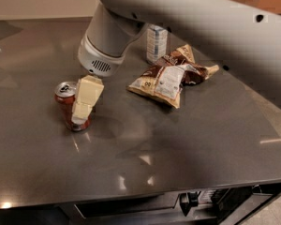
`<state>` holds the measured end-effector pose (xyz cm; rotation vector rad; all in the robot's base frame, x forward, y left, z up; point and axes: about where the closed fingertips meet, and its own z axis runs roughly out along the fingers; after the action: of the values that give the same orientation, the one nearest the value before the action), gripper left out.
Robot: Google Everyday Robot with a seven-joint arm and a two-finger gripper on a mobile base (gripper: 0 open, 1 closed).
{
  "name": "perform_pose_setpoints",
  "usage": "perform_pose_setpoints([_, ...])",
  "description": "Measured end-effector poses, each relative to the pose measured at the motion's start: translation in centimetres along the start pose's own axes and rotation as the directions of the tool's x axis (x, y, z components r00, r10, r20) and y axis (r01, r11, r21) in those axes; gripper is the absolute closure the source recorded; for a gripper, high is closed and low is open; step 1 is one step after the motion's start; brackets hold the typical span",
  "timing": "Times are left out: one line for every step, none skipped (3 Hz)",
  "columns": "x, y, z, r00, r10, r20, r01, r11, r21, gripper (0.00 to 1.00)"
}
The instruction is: Pick coke can
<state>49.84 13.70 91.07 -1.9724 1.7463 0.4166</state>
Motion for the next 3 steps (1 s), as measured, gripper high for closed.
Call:
perform_pose_setpoints([-0.38,-0.11,0.35,1.0,-0.009,-0.006,0.009,0.9997,-0.022,0.04])
perform_pose_setpoints([-0.39,-0.11,0.6,1.0,-0.007,-0.025,0.005,0.9984,-0.056,0.21])
perform_pose_setpoints([-0.38,0.18,0.72,0.999,-0.003,-0.041,-0.001,0.996,-0.089,0.45])
